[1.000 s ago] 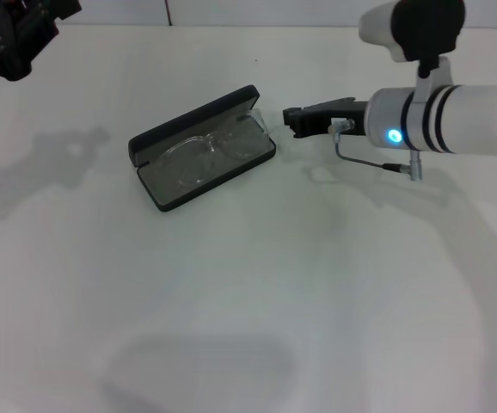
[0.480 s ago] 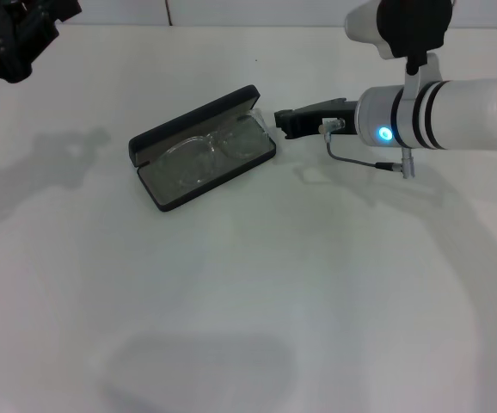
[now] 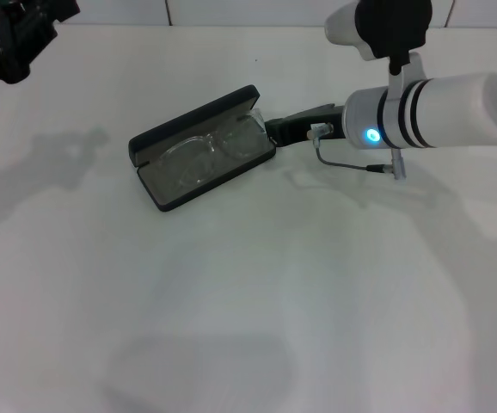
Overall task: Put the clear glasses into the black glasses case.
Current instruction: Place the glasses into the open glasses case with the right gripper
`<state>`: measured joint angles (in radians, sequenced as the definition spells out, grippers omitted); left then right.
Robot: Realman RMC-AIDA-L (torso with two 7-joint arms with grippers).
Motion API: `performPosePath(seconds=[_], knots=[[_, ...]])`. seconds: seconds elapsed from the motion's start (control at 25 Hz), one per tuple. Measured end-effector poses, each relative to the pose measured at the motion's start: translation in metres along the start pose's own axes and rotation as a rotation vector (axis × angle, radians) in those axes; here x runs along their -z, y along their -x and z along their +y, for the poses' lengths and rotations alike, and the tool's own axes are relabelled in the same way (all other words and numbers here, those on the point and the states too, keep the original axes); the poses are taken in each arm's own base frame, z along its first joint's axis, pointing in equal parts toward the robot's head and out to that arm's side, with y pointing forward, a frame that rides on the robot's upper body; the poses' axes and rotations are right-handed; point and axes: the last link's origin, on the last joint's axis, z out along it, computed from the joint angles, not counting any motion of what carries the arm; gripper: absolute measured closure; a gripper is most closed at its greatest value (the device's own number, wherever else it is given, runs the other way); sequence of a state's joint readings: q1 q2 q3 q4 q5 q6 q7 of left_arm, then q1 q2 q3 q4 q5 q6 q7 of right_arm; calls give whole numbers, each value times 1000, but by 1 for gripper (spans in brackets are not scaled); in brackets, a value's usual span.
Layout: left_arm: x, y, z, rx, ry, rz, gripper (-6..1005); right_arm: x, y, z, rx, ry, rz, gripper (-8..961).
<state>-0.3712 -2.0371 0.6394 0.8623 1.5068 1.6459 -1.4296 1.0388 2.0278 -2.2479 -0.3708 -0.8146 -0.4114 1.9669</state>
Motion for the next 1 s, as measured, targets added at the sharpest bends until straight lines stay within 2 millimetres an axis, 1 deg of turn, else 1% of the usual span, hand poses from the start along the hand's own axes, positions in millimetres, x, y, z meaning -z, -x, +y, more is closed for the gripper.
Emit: performPosePath(seconds=[0.2, 0.24, 0.28, 0.4, 0.6, 0.68, 0.84, 1.0], knots=[[1, 0, 0, -9, -4, 3, 942, -3, 3, 14, 59, 39, 8, 927], [1, 0, 0, -9, -5, 3, 942, -3, 3, 14, 59, 39, 8, 926], [1, 0, 0, -9, -4, 3, 942, -5, 5, 20, 92, 54, 12, 925], [1, 0, 0, -9, -4, 3, 942, -5, 5, 24, 112, 65, 13, 923], [3, 0, -1, -9, -9, 1, 943, -3, 2, 22, 73, 70, -6, 920], [5, 0, -1, -11, -13, 0, 943, 0, 3, 20, 50, 81, -35, 918], [8, -1, -2, -18, -19, -1, 943, 3, 7, 20, 61, 86, -76, 916], [7, -3, -2, -22, -16, 0, 943, 7, 4, 4, 23, 43, -91, 913]])
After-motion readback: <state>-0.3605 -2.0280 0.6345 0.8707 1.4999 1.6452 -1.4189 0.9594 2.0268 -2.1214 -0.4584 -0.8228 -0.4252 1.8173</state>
